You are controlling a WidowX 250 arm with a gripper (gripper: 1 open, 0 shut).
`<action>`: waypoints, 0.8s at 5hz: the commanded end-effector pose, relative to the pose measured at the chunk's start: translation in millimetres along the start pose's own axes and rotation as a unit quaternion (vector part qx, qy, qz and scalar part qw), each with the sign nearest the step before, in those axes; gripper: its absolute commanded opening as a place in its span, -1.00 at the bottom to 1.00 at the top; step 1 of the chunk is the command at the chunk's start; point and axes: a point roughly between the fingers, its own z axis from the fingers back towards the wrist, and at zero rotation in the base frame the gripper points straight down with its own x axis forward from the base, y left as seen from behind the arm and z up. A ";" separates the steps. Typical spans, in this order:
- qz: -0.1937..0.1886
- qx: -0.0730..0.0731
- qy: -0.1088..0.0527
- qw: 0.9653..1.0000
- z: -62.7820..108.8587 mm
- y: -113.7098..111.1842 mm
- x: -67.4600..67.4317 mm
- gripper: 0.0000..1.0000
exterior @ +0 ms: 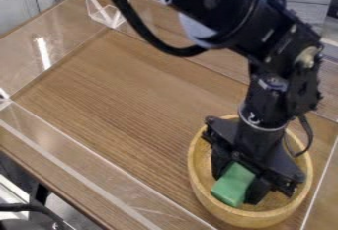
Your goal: Remove the green block from inside the brown bowl and put it on the table
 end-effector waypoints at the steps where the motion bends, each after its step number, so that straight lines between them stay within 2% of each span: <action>1: 0.002 -0.008 -0.029 1.000 21.8 0.3 9.4 -1.00; 4: 0.014 -0.013 -0.030 0.999 37.9 5.7 8.2 -1.00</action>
